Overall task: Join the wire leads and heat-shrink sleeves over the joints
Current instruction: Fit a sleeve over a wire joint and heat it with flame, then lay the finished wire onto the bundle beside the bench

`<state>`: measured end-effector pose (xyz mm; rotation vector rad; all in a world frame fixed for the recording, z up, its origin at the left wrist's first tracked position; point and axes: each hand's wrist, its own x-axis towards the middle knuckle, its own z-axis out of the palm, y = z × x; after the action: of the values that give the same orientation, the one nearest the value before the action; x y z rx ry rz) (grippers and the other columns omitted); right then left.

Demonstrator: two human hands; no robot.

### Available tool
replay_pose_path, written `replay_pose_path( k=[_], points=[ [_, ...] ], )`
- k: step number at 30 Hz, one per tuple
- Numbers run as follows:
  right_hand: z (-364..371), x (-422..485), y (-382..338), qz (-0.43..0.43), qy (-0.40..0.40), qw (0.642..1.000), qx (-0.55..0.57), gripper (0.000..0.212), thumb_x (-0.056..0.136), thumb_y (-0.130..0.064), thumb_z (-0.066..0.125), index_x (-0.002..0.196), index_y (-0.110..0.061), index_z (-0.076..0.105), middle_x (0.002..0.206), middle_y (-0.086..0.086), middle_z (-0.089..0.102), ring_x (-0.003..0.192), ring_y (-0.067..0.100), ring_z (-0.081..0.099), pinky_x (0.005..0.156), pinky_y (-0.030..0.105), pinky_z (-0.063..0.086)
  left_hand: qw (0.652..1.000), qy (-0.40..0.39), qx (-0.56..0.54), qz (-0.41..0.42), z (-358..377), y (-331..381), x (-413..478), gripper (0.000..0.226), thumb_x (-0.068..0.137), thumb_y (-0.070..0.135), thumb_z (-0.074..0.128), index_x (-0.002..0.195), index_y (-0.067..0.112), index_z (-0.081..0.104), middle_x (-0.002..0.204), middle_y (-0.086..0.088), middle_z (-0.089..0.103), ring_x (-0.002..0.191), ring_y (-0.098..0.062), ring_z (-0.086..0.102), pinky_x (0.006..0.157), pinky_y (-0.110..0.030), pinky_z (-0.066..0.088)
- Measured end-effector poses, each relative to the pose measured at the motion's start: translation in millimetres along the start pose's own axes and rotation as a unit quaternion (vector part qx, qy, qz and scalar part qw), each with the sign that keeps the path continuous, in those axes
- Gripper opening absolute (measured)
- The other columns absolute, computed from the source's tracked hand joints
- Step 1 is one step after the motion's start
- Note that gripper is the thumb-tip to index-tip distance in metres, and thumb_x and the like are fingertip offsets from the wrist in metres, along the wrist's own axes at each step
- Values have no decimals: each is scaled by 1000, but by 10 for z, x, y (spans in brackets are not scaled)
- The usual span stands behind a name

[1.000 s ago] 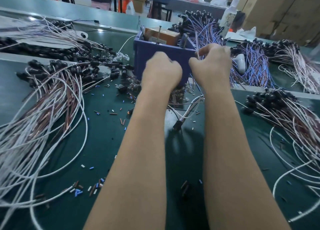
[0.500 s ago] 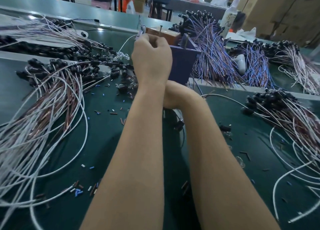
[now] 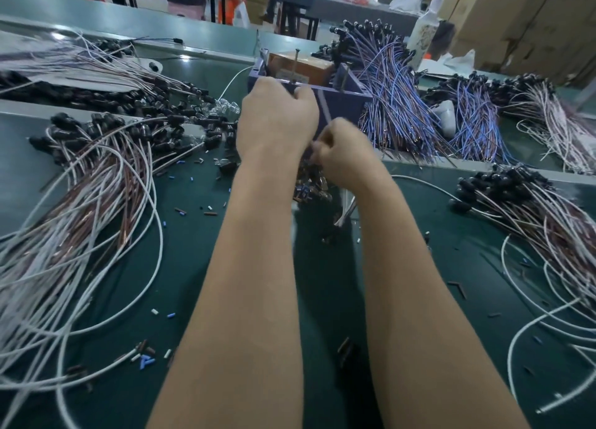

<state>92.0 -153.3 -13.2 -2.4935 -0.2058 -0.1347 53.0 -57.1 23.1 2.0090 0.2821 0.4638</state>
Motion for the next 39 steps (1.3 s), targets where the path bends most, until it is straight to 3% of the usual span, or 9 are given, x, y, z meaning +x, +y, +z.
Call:
replay_pose_path(
  k=[2,7,11,14,21,24,27,32,39],
  points=[
    [-192,-65,34,1,72,993,94,8,97,-14,48,98,-8,51,94,8,65,90,24,63,85,41,51,998,-57,13,-14,18,-27,4,40,94,33,42,107,2,64,106,-15,68,102,-29,62,92,-41,50],
    [-434,-230,-81,-40,74,965,248,20,93,-11,56,76,-18,48,63,-2,57,49,7,53,56,26,47,994,-84,-65,35,162,105,-112,27,100,24,41,98,11,65,102,-10,67,104,-28,60,88,-32,48],
    [-672,-376,-39,-8,64,949,308,15,95,-13,56,81,-14,50,52,-5,58,44,8,51,44,20,43,964,-54,-260,23,355,291,-189,15,95,14,54,96,8,67,75,1,64,65,-1,60,62,-16,51],
    [-1002,-593,176,25,57,964,258,12,97,-14,52,87,-11,55,62,1,60,42,5,51,44,17,44,943,-46,-329,2,535,568,-246,17,94,13,55,78,16,56,60,5,53,42,2,46,46,-15,38],
    [-1886,-1453,967,158,153,973,75,8,94,-28,57,93,-21,62,72,-5,64,50,-6,56,51,13,44,904,-102,-413,-41,1373,1316,-633,25,95,11,52,72,17,47,76,-14,64,74,-30,64,79,-46,56],
    [-2084,-1798,1324,196,296,933,53,14,94,-26,56,108,-27,60,91,-7,63,70,-3,54,54,17,33,902,-167,-394,-62,1845,1476,-962,20,96,12,50,77,15,47,86,-18,67,75,-30,69,73,-42,58],
    [-2204,-2029,1616,245,496,829,88,22,93,-39,55,108,-21,55,105,-1,61,84,11,56,60,19,35,890,-225,-383,-105,2269,1477,-1249,14,97,11,49,83,11,51,75,-8,63,61,-17,67,62,-30,57],
    [-2138,-2244,2012,349,402,842,90,45,96,-54,36,71,-18,41,69,-2,46,60,10,43,54,30,28,918,-241,-293,-116,2727,1317,-1434,12,93,14,55,83,9,56,97,-20,69,91,-31,69,89,-44,54],
    [-1938,-1996,2065,224,599,755,146,33,95,-13,54,126,-5,46,118,6,47,106,19,56,90,17,47,951,-206,-212,-93,2846,1209,-1424,17,92,10,51,88,4,66,101,-18,69,99,-33,65,86,-38,51]
  ],
)
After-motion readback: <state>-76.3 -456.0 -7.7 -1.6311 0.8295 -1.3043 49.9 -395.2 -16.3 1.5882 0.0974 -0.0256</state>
